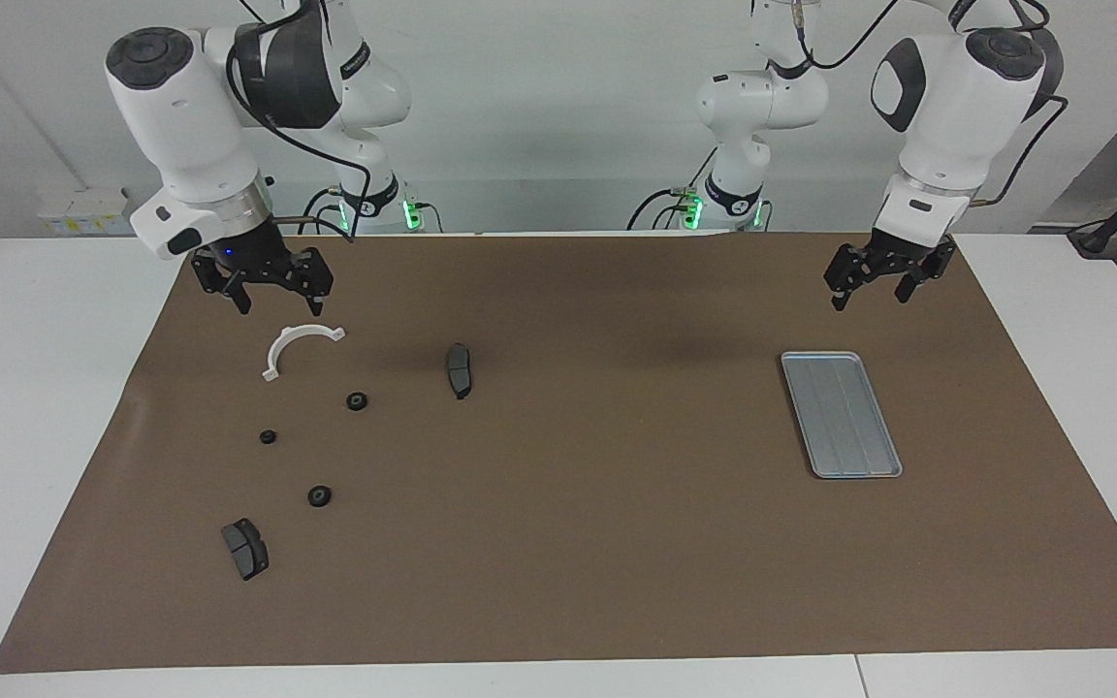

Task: Pick bearing gear from pile to tray

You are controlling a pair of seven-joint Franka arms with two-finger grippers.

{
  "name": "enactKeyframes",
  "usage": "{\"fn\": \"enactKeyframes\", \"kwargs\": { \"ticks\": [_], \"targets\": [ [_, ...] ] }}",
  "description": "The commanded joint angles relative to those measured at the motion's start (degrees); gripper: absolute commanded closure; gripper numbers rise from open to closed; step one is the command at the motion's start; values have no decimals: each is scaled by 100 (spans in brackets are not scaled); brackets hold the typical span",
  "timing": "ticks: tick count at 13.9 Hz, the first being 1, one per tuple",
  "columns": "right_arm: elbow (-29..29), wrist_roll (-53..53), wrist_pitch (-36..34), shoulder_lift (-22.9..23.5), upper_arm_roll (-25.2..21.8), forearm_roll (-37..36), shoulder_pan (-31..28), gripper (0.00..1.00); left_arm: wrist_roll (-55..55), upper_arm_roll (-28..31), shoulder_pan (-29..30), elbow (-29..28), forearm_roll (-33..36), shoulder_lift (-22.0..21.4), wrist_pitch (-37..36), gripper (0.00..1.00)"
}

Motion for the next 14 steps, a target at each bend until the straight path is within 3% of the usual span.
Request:
{"fn": "enactKeyframes", "kwargs": {
  "ticks": [1,7,11,14],
  "targets": [
    [-721,28,592,-187,7,59,3,0,67,42,-54,-211,-86,-189,128,0],
    [-1688,2,1946,146,7,68,-23,0,67,42,-54,-220,-86,-189,128,0],
    [-1979,45,2868,646,7,76,-6,0,67,42,-54,-220,-86,-189,128,0],
    [-2102,45,3195,858,15,85,3,0,67,42,-54,-220,-86,-189,119,0]
  ]
}}
